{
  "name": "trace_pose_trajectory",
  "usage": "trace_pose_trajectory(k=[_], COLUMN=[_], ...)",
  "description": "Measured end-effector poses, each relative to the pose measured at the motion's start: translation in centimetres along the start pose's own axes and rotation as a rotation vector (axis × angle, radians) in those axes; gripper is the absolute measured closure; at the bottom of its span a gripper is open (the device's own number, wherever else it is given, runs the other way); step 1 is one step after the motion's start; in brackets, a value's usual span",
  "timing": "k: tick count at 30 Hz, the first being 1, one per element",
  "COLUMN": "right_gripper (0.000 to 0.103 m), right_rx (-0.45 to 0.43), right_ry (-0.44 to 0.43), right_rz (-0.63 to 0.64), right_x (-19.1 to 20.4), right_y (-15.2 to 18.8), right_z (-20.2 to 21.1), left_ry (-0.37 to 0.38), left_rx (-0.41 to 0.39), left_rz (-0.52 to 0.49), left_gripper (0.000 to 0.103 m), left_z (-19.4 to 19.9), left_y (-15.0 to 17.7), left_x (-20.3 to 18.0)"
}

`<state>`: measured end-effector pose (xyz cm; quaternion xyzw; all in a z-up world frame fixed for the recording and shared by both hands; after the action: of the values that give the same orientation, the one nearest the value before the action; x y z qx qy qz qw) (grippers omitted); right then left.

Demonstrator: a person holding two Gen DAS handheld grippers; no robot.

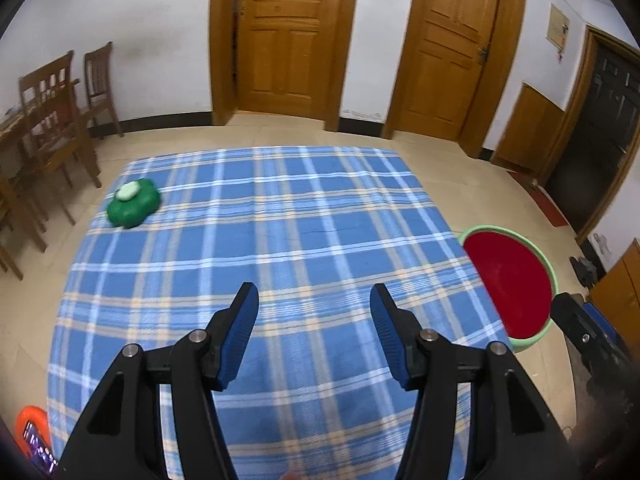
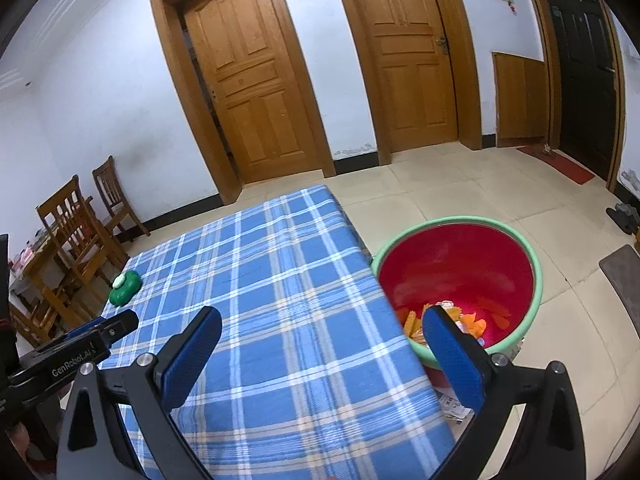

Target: Collect trash

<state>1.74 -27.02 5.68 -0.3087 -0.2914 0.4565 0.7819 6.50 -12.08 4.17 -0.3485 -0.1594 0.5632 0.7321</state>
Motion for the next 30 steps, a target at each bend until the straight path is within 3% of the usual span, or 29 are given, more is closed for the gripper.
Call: trace_pose_trajectory(k=[30], right_gripper=[0.001], right_rx=[-0.002], right_ry=[-0.016], right_rz=[0.018], right_x=[1.4], right_y=[0.5], right_z=[0.3], left_ry=[-0.069], left_rx=[-0.085], left_rz=[0.035], left_gripper=[0.045], left_z=[3.2], left_y=[0.2], left_x=[2.1])
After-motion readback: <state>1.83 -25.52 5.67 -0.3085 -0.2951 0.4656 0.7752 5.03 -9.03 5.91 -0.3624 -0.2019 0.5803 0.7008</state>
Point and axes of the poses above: each gripper's, at about its wrist camera, not at the fingertips, and z roughly against the way its jaws point, x to its left, y to its underside, the point moved 6 cm from there along -z, roughly the way its jaws point, and after that the axes turned 4 degrees about y, right-handed, at the moved point
